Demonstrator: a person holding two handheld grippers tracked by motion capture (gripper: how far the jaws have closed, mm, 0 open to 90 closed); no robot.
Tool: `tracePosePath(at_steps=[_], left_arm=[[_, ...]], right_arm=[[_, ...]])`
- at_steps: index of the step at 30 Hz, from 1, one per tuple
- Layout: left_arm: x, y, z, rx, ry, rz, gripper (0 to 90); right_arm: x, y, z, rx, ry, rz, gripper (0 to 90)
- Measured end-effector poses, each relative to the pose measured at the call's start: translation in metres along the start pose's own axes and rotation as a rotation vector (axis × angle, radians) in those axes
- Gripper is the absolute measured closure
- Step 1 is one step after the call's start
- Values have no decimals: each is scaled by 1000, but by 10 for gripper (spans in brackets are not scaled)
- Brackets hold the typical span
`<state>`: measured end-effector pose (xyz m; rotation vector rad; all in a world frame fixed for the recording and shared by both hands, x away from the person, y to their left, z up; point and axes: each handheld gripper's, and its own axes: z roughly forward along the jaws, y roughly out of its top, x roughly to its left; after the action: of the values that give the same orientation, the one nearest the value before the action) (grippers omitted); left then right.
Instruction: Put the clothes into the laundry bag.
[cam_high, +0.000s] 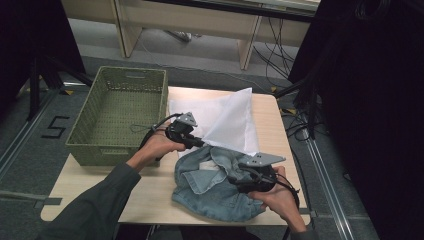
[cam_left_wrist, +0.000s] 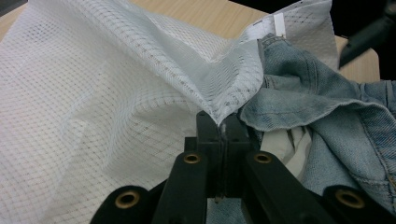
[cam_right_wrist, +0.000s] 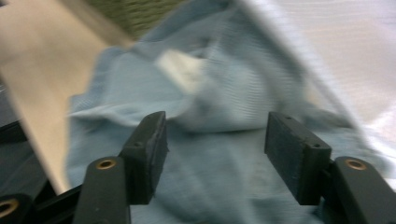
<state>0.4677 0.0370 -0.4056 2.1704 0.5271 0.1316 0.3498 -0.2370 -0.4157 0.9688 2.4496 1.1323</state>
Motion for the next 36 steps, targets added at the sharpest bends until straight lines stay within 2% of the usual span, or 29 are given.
tracePosePath(at_steps=[1,2,5,8,9,10,11,12,13,14,16,17,19,21,22,23,24,25,26,28,31,32,35,36], left_arm=[[-1,0,0,-7,5,-15,882],[-1,1,0,-5,4,-13,883],[-2,1,2,-9,0,-7,882],[-3,1,3,-5,-2,-10,881],[-3,1,4,-3,-2,-11,881],[-3,1,4,1,-3,-6,881],[-3,1,3,7,-2,1,882],[-3,1,4,-1,-11,0,881],[-3,0,3,4,-2,-5,881],[-3,0,2,5,0,2,881],[-4,0,3,0,0,-8,882],[-4,0,2,-2,-2,-5,882],[-5,1,2,-9,-1,-11,882],[-5,2,1,-6,11,4,884],[-6,3,1,-12,8,-4,885],[-6,4,0,-9,9,12,885],[-7,4,0,-15,11,0,885],[-7,5,0,-18,12,8,885],[-7,5,0,-14,14,10,885],[-7,6,1,-13,16,6,885],[-6,6,0,-22,17,2,886],[-6,6,-1,-21,14,11,886],[-6,5,-2,-31,14,4,885],[-6,5,-2,-28,17,-1,884]], right_arm=[[11,-1,4,-3,18,-46,366],[13,0,6,-7,18,-61,357],[30,3,25,18,31,-61,321],[40,4,47,40,-4,-132,287],[47,3,56,73,-16,-107,280],[49,4,65,103,-38,-147,320],[53,2,74,112,-76,-159,389],[53,1,79,158,-101,-186,489],[52,0,81,164,-112,-182,542],[50,0,81,170,-103,-179,614],[45,0,79,151,-121,-181,763],[43,2,75,142,-126,-176,798],[36,10,65,102,-159,-161,829],[22,19,51,69,-209,-156,841],[13,23,46,47,-238,-145,844],[1,28,41,17,-279,-142,845],[-11,32,38,5,-291,-118,846],[-17,33,38,-5,-312,-93,847],[-25,34,41,-7,-348,-96,847],[-33,28,57,70,-322,-102,845],[-37,10,86,167,-276,-80,833],[-40,9,88,163,-286,-44,826],[-50,13,83,126,-320,28,776],[-51,13,80,121,-330,30,757]])
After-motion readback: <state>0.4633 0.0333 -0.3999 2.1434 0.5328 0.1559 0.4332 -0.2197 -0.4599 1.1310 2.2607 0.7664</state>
